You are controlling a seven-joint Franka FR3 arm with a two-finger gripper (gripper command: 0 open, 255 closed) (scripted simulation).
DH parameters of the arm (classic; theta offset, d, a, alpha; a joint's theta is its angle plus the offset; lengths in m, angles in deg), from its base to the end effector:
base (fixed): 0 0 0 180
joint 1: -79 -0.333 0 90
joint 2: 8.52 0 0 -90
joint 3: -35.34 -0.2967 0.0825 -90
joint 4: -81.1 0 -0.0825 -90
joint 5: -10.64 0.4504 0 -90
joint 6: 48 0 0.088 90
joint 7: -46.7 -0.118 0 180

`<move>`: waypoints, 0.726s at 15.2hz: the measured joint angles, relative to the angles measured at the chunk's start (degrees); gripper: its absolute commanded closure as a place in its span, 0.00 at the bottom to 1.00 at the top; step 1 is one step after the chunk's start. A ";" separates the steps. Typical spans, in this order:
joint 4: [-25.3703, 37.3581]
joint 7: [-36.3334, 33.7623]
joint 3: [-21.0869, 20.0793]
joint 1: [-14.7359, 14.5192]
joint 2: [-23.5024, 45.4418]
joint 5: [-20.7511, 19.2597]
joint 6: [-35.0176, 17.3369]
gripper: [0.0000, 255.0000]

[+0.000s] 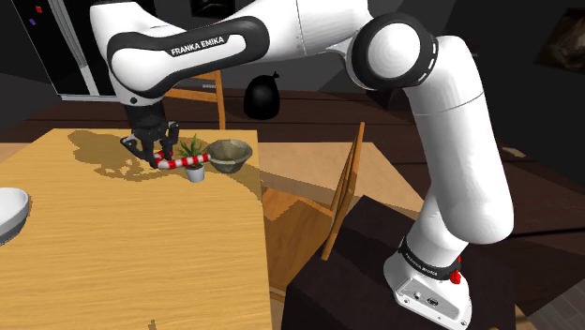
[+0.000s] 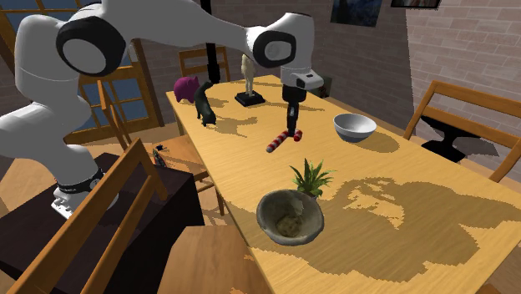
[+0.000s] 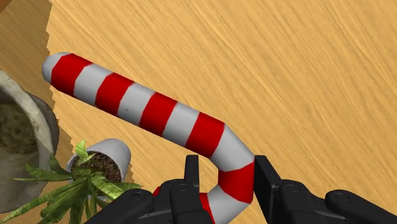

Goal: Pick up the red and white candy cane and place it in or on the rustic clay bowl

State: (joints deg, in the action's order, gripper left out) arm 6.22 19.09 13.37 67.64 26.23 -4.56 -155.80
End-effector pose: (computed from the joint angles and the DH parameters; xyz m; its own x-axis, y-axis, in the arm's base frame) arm 0.6860 0.3582 0.3596 0.9929 0.1163 0.0266 0.1155 -0.9929 0.0294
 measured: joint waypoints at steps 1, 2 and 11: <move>-0.09 1.28 0.18 1.10 -0.27 0.22 0.06 1.00; 0.24 2.53 0.40 2.04 -0.22 0.36 0.25 1.00; -3.98 12.55 1.95 11.09 -3.26 2.22 -1.72 1.00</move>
State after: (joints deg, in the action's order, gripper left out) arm 2.25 31.63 15.31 78.73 22.97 -2.33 -157.52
